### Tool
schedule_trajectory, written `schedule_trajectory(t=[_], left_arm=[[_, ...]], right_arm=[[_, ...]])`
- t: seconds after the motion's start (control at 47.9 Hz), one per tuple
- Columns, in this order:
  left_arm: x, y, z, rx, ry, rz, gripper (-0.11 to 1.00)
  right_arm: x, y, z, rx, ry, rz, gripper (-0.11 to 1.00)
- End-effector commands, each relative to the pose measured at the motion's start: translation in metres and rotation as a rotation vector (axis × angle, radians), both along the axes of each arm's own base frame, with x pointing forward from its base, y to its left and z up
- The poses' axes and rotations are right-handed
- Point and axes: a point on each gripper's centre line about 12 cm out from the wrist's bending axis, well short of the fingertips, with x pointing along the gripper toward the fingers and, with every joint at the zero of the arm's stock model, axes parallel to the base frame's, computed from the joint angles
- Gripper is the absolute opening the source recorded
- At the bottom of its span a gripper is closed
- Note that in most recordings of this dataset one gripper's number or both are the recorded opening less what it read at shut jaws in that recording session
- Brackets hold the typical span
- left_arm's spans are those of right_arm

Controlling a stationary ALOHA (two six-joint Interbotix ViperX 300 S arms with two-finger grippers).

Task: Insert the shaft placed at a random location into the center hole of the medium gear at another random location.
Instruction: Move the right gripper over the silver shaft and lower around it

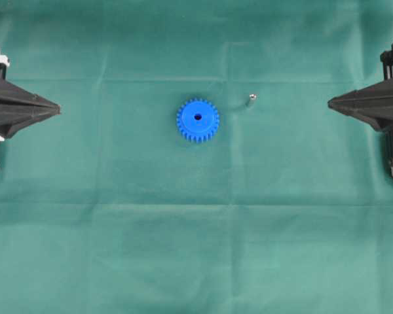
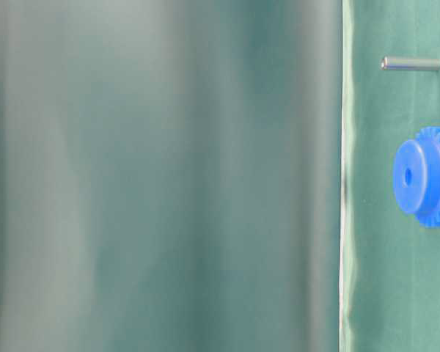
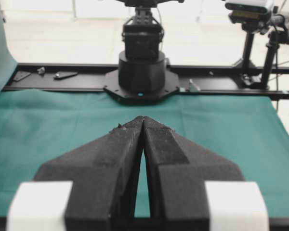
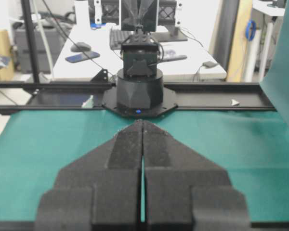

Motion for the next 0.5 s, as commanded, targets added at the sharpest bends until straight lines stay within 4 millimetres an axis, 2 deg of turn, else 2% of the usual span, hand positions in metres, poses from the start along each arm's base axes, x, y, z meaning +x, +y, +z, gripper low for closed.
schedule_trajectory(t=[0.0, 0.209, 0.418, 0.48], left_arm=[[0.005, 0.0, 0.005, -0.009, 0.008, -0.002, 0.0], [0.007, 0.0, 0.002, -0.014, 0.023, -0.003, 0.0], [0.007, 0.001, 0.002, -0.011, 0.023, 0.003, 0.0], [0.007, 0.001, 0.002, -0.011, 0.025, 0.003, 0.0]], right_arm=[[0.002, -0.001, 0.0, -0.001, 0.009, -0.007, 0.01], [0.015, -0.024, -0.022, 0.002, 0.112, -0.113, 0.01], [0.039, -0.047, -0.061, 0.022, 0.254, -0.192, 0.01], [0.049, -0.051, -0.075, 0.03, 0.303, -0.202, 0.06]])
